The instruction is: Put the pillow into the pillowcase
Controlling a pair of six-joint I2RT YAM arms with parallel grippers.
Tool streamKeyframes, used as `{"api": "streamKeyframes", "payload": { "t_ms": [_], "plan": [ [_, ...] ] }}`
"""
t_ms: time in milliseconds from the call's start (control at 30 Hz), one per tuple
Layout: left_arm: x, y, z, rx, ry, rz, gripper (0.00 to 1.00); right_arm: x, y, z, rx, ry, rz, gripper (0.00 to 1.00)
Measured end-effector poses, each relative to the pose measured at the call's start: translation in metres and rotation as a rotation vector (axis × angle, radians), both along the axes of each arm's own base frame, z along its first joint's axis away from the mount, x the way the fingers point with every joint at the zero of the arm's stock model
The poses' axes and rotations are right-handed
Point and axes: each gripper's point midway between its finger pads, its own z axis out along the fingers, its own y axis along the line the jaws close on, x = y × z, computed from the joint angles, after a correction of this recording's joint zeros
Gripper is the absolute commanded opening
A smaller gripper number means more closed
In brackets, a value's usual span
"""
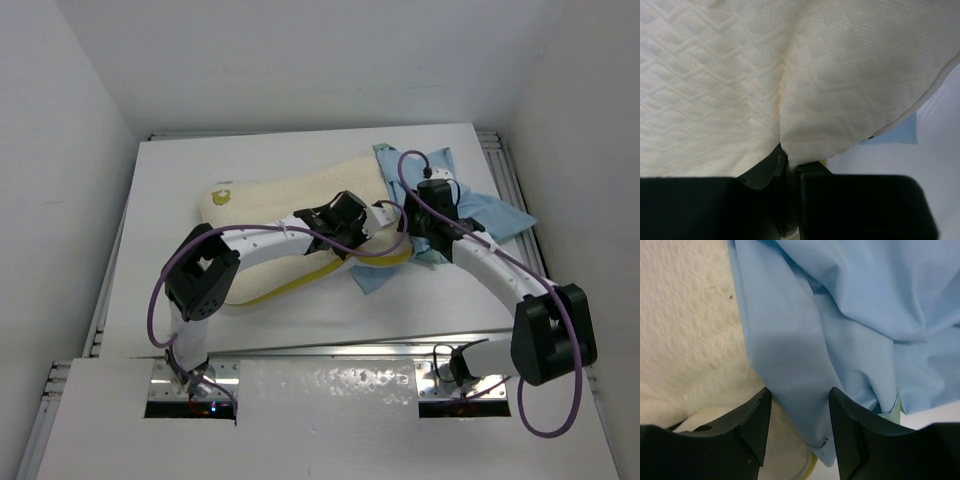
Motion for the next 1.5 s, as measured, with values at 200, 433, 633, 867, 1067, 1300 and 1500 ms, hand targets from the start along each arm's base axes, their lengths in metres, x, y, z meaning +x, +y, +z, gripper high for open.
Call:
{"api": "streamKeyframes", "payload": {
  "t_ms": [200,433,633,867,1067,1300,1500],
  "plan": [
    [0.0,0.0,0.0,0.0,0.0,0.0,0.0,0.013,-0.001,-0.008,-0.006,-0.013,-0.03,0.47],
    [-0.001,-0.001,0.0,-0.004,0.001,0.001,0.0,0.014,0.0,-0.033,-0.011,0.049,-0.033,0.0],
    [0.001,0.001,0.0,-0.005,0.005,0.041,0.0,-0.003,0.003,-0.017,0.014,0.003,0.033,0.0],
    [0.01,-0.004,-0.003,-0.015,0.024,0.136,0.0,-0.025,0.018,0.013,0.042,-0.026,0.208,0.0],
    [0.011,0.001,-0.005,-0.013,0.046,0.199,0.0,-0.043,0.033,0.012,0.111,0.031,0.314,0.0],
    [0.018,0.011,-0.004,-0.014,0.067,0.264,0.0,-0.052,0.062,0.029,0.236,0.079,0.449,0.0],
    [0.021,0.012,-0.003,-0.004,0.081,0.255,0.12,-0.053,0.068,0.032,0.282,0.09,0.45,0.0]
  ]
}}
